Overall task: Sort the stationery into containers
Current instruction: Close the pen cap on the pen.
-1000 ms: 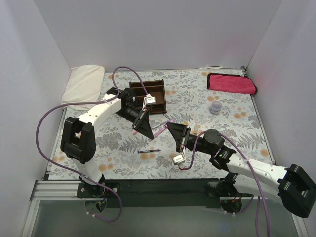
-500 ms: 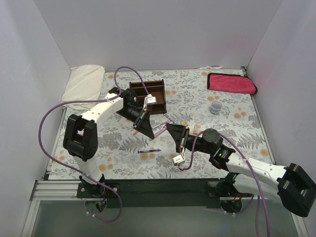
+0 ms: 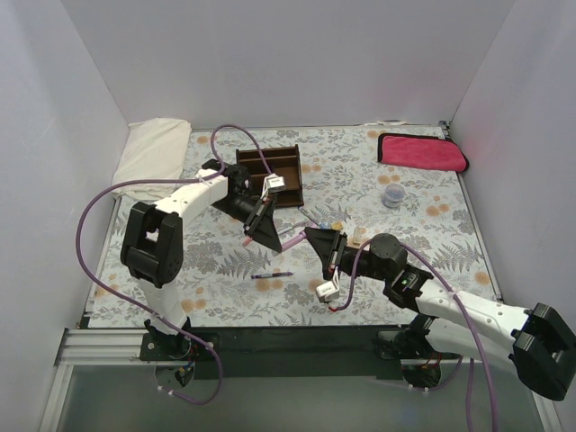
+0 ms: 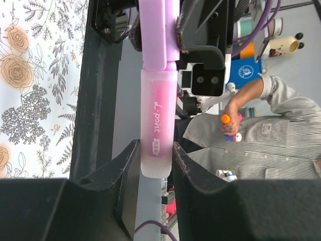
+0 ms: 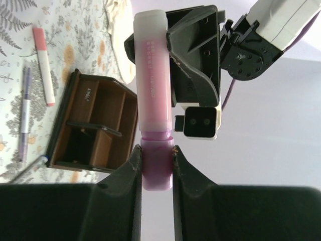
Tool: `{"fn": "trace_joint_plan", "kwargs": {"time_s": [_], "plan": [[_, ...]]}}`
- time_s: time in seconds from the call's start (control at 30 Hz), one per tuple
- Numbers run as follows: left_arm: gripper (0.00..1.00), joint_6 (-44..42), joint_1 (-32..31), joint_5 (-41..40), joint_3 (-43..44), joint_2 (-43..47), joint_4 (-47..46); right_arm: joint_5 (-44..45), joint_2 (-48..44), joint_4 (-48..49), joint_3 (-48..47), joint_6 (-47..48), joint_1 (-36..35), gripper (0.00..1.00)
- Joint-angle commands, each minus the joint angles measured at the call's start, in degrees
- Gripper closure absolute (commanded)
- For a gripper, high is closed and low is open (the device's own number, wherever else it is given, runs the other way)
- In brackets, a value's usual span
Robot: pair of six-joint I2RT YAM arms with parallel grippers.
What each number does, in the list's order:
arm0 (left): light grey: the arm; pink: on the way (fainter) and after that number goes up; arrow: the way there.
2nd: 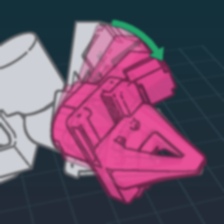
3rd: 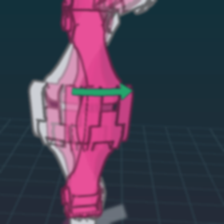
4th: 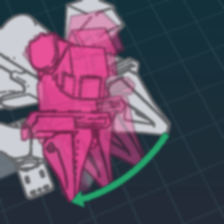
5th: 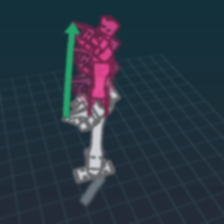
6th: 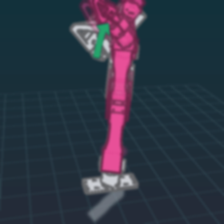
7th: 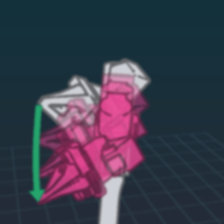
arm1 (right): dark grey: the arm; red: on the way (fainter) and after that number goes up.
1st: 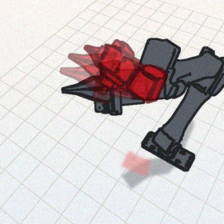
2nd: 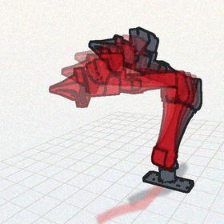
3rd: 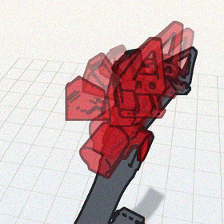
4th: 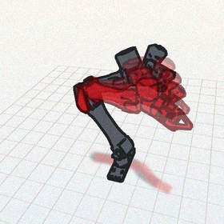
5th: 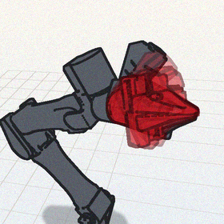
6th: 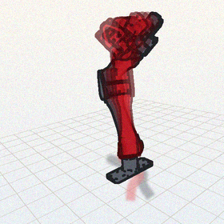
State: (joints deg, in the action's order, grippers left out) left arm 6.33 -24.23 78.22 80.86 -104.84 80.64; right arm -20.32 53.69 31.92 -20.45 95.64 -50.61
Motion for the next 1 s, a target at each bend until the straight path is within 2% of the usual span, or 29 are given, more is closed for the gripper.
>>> {"fn": "trace_joint_plan", "kwargs": {"time_s": [0.0, 0.27, 0.37, 0.7, 0.97], "plan": [[1.00, -1.4, 1.6, 3.8, 0.8, -2.6, -0.6, -9.8, -2.6, -7.1, -5.8, -6.3, -1.3, 0.99], [1.00, -2.2, 3.0, 5.9, -0.2, -2.7, -0.7, -8.2, -5.4, -7.3, -2.7, -10.2, -1.4, 0.99], [1.00, -1.8, 3.0, 6.2, -0.5, -2.3, -0.7, -5.9, -4.7, -7.7, -4.2, -13.6, -1.5, 0.99], [1.00, 0.0, -0.1, 6.9, 1.1, -4.3, -0.7, -4.5, 1.1, -13.0, -9.8, -11.5, -3.3, 0.99], [1.00, -0.2, -0.1, 5.5, -0.3, -3.8, -0.7, -4.2, -1.4, -13.5, -8.3, -10.7, -4.1, 0.99]]}}
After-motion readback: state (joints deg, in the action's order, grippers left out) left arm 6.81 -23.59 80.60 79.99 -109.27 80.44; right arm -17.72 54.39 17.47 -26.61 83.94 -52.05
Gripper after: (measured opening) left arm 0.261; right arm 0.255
